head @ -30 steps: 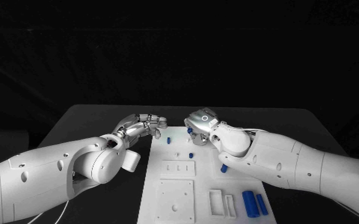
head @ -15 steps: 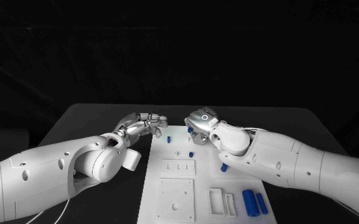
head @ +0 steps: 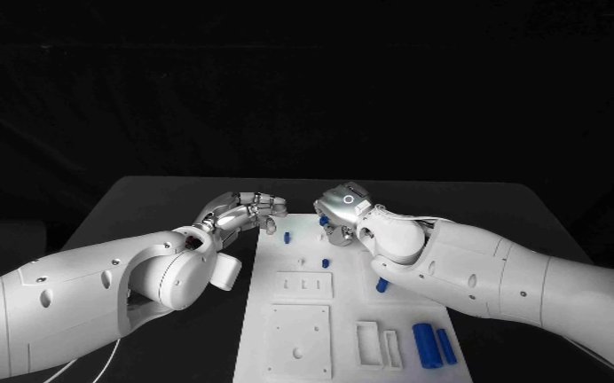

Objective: Assemble the parts on the task board

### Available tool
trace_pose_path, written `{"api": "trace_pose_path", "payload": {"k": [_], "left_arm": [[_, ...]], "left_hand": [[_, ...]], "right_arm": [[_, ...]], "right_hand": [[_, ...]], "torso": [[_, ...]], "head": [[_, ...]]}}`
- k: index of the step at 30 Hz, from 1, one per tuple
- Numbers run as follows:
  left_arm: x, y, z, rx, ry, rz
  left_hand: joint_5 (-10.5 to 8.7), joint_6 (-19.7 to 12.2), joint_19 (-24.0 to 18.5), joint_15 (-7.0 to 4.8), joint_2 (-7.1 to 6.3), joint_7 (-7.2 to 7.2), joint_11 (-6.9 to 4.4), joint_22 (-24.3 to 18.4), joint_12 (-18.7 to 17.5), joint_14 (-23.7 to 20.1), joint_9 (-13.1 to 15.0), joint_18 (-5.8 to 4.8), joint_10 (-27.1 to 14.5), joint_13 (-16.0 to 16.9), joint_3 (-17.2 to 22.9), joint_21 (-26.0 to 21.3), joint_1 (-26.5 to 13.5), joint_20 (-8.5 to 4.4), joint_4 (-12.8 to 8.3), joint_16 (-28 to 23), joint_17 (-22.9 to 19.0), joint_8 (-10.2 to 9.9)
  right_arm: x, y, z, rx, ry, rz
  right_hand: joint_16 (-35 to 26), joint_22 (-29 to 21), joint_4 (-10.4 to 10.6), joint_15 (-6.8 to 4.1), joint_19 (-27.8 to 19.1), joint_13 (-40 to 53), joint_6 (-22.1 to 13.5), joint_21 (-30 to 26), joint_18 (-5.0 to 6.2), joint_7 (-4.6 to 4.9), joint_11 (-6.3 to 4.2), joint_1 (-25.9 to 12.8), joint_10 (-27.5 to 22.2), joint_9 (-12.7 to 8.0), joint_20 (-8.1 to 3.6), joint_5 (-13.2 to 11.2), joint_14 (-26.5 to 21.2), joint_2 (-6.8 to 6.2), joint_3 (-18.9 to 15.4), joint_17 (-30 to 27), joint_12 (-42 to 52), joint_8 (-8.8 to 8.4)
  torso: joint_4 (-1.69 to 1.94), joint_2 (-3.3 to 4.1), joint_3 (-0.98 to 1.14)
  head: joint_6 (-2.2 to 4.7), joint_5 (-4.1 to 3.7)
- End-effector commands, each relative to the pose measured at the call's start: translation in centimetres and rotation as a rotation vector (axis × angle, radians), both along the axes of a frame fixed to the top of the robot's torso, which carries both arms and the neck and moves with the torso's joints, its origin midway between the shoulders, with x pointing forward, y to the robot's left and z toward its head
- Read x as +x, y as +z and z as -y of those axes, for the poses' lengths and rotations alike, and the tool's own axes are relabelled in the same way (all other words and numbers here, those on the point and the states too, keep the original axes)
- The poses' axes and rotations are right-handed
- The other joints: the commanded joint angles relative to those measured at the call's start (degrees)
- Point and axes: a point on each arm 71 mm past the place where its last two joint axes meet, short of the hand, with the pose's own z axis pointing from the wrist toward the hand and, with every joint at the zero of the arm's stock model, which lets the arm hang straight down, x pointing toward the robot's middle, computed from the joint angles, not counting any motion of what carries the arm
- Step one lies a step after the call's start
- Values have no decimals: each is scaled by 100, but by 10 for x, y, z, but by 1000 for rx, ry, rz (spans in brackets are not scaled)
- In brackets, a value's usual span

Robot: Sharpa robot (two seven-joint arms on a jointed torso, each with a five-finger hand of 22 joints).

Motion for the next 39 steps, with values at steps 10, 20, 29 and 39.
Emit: {"api": "trace_pose_path", "payload": {"k": [10, 20, 29, 39], "left_arm": [[1, 2, 1, 1, -2, 9], [1, 2, 1, 1, -1, 9], [1, 2, 1, 2, 1, 8], [3, 1, -2, 5, 12, 10]], "left_hand": [[-24, -25, -33, 15, -11, 24, 17, -8, -24, -39, 10, 76, 28, 9, 15, 28, -46, -47, -38, 31, -7, -29], [-24, -27, -34, 16, -11, 25, 18, -10, -25, -40, 11, 77, 26, 9, 18, 31, -51, -47, -43, 32, -9, -30], [-25, -32, -36, 17, -12, 26, 19, -13, -28, -42, 12, 76, 23, 8, 21, 34, -60, -46, -48, 33, -11, -33], [-24, -38, -39, 18, -16, 28, 21, -16, -31, -45, 14, 76, 18, 8, 26, 37, -66, -46, -58, 33, -15, -37]], "right_arm": [[1, -4, 4, -12, -22, -40], [1, -3, 3, 27, -21, -51], [2, -1, 6, 74, -26, -44], [-6, 3, 17, 110, -18, -49]], "right_hand": [[4, 78, 72, -2, 64, 13, -38, 15, 261, 27, 33, 13, -48, 86, -119, 14, -39, -126, -8, -24, -58, -17], [-14, 73, 139, 70, 41, -20, -265, 9, 261, 123, 112, -164, -289, 34, -95, 9, -53, -323, -196, -51, -195, -145], [14, 80, -133, 347, -65, -255, -934, -8, 252, 394, 390, -488, -1176, -85, -46, 27, -77, -358, -887, -64, -202, -473], [24, 62, -200, 367, -74, -299, -961, -29, 261, 411, 413, -486, -1236, -63, -35, 17, -93, -352, -949, -73, -177, -453]], "torso": [[-8, -1, 1], [-6, 3, 4], [-13, 6, 2], [-15, -2, -2]], "head": [[-25, 13], [-8, 12], [12, 10], [58, 16]]}}
